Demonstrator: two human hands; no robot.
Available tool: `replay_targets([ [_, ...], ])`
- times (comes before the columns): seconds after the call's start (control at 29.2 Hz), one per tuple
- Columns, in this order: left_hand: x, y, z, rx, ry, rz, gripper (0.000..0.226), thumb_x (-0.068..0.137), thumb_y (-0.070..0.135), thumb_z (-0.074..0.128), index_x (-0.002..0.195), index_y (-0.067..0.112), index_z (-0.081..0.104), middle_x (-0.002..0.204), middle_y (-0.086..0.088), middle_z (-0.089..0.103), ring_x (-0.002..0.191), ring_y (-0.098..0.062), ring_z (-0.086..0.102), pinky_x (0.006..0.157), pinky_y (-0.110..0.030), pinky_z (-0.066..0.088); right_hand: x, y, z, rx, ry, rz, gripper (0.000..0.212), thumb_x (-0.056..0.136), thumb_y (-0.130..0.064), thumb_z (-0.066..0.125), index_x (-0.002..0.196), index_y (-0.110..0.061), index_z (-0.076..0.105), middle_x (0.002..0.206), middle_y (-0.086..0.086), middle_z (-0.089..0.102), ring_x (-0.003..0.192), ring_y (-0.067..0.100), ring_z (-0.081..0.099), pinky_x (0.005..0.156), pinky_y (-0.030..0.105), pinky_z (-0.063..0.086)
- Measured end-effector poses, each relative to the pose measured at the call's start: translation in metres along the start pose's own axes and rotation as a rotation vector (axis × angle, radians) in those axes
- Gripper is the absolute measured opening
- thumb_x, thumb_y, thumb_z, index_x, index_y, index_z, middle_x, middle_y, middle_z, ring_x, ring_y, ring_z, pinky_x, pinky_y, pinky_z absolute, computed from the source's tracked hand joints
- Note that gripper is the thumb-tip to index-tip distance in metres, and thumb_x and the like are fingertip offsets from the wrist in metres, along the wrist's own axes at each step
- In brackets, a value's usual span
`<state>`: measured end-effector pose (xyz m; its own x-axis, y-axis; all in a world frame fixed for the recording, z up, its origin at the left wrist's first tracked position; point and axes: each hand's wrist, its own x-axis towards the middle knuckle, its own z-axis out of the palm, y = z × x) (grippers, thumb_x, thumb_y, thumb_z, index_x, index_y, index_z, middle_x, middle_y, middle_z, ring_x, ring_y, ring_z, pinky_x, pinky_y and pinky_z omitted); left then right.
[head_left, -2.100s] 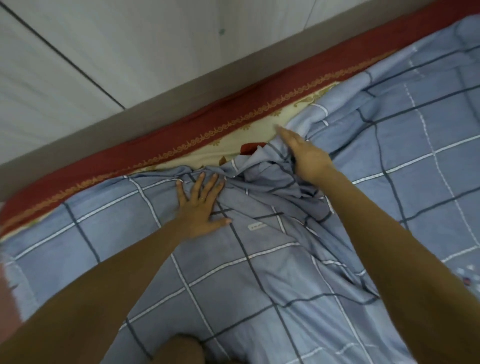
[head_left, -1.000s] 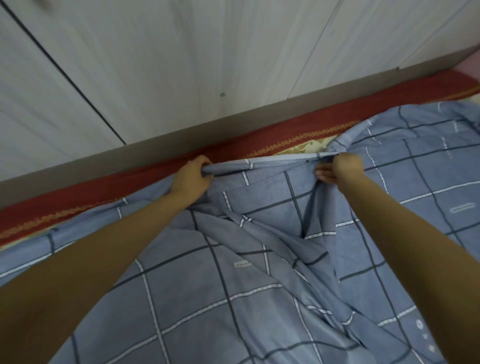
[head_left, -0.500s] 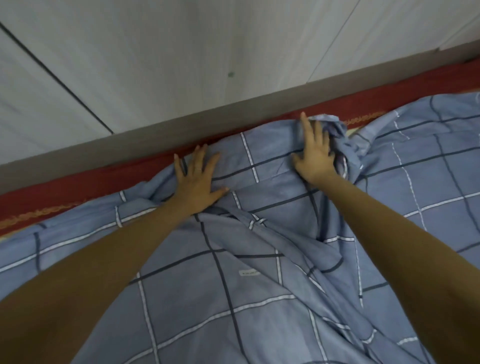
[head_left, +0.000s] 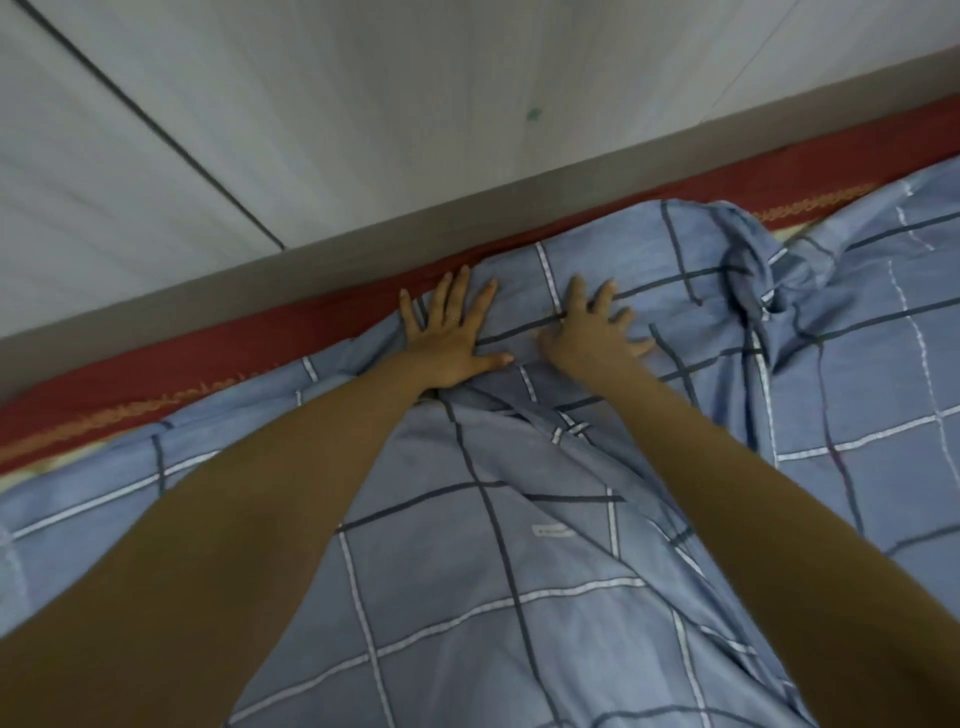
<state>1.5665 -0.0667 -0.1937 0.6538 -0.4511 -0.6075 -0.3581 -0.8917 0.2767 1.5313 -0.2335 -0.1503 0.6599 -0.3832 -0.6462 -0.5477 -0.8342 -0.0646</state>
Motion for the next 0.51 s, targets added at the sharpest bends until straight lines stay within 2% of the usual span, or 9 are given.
replay_targets([
  [0.07,-0.006,0.001,-0.006,-0.041,0.010,0.027,0.092,0.085,0.067,0.043,0.146,0.035,-0.018,0.154,-0.001,-0.028,0.142,-0.020,-0.022,0.104,-0.061,-0.018,-0.016,-0.005,0.022,-0.038,-0.036,-0.020,0.085,0.094,-0.053,0.042,0.149,-0.026,-0.016,0.156,0.009,-0.023,0.143,0.040,-0.010,0.107,0.070,0.005],
  [0.1,-0.012,-0.002,-0.008,-0.079,0.080,0.065,0.084,0.090,0.056,0.047,0.150,0.031,-0.006,0.157,-0.002,-0.016,0.144,-0.021,-0.012,0.108,-0.059,-0.012,-0.017,-0.007,0.026,-0.048,-0.027,-0.003,0.086,0.094,-0.051,0.043,0.150,-0.025,-0.017,0.156,0.011,-0.023,0.143,0.040,-0.010,0.107,0.071,0.006],
  [0.17,-0.036,-0.020,-0.010,-0.205,0.396,0.125,0.057,0.092,0.027,0.044,0.146,0.019,0.029,0.154,-0.009,0.023,0.140,-0.026,0.023,0.111,-0.050,0.016,-0.012,-0.018,0.024,-0.039,-0.021,0.038,0.092,0.093,-0.045,0.051,0.150,-0.021,-0.017,0.155,0.014,-0.022,0.142,0.043,-0.010,0.105,0.073,0.006],
  [0.21,-0.049,-0.029,-0.010,-0.239,0.555,0.075,0.053,0.086,0.019,0.038,0.138,0.014,0.043,0.144,-0.012,0.039,0.130,-0.029,0.037,0.103,-0.046,0.029,-0.009,-0.022,0.020,-0.034,-0.019,0.052,0.094,0.092,-0.041,0.054,0.150,-0.019,-0.017,0.155,0.015,-0.022,0.142,0.044,-0.010,0.104,0.074,0.006],
  [0.24,-0.064,-0.040,-0.009,-0.218,0.623,-0.022,0.053,0.081,0.016,0.035,0.132,0.012,0.048,0.136,-0.014,0.046,0.122,-0.030,0.043,0.096,-0.043,0.033,-0.007,-0.025,0.019,-0.015,-0.024,0.062,0.095,0.092,-0.039,0.055,0.150,-0.018,-0.017,0.155,0.016,-0.022,0.142,0.045,-0.010,0.104,0.074,0.005],
  [0.27,-0.079,-0.055,-0.008,-0.168,0.590,-0.147,0.052,0.081,0.016,0.038,0.131,0.012,0.049,0.133,-0.014,0.047,0.120,-0.031,0.042,0.094,-0.042,0.032,-0.008,-0.027,0.020,0.010,-0.032,0.071,0.095,0.092,-0.037,0.056,0.149,-0.018,-0.017,0.155,0.016,-0.021,0.142,0.045,-0.010,0.104,0.074,0.004],
  [0.38,-0.104,-0.102,-0.015,-0.096,0.290,-0.429,0.045,0.078,0.017,0.057,0.123,0.018,0.050,0.121,-0.012,0.052,0.115,-0.030,0.045,0.095,-0.042,0.029,-0.009,-0.023,0.021,0.024,-0.034,0.070,0.099,0.090,-0.036,0.059,0.149,-0.021,-0.018,0.156,0.014,-0.022,0.142,0.043,-0.011,0.104,0.072,0.003],
  [0.45,-0.111,-0.121,-0.027,-0.219,0.147,-0.398,0.030,0.069,0.026,0.060,0.098,0.019,0.058,0.097,-0.009,0.061,0.101,-0.028,0.055,0.084,-0.034,0.034,-0.010,-0.021,0.019,0.021,-0.046,0.063,0.100,0.090,-0.037,0.060,0.149,-0.021,-0.020,0.155,0.013,-0.023,0.142,0.042,-0.012,0.105,0.072,0.002],
  [0.51,-0.116,-0.130,-0.037,-0.360,0.025,-0.274,0.017,0.060,0.030,0.053,0.071,0.018,0.056,0.075,-0.008,0.057,0.079,-0.023,0.056,0.067,-0.028,0.033,-0.011,-0.022,0.017,0.029,-0.058,0.063,0.101,0.090,-0.037,0.060,0.148,-0.022,-0.021,0.155,0.012,-0.025,0.142,0.042,-0.014,0.105,0.072,0.001],
])
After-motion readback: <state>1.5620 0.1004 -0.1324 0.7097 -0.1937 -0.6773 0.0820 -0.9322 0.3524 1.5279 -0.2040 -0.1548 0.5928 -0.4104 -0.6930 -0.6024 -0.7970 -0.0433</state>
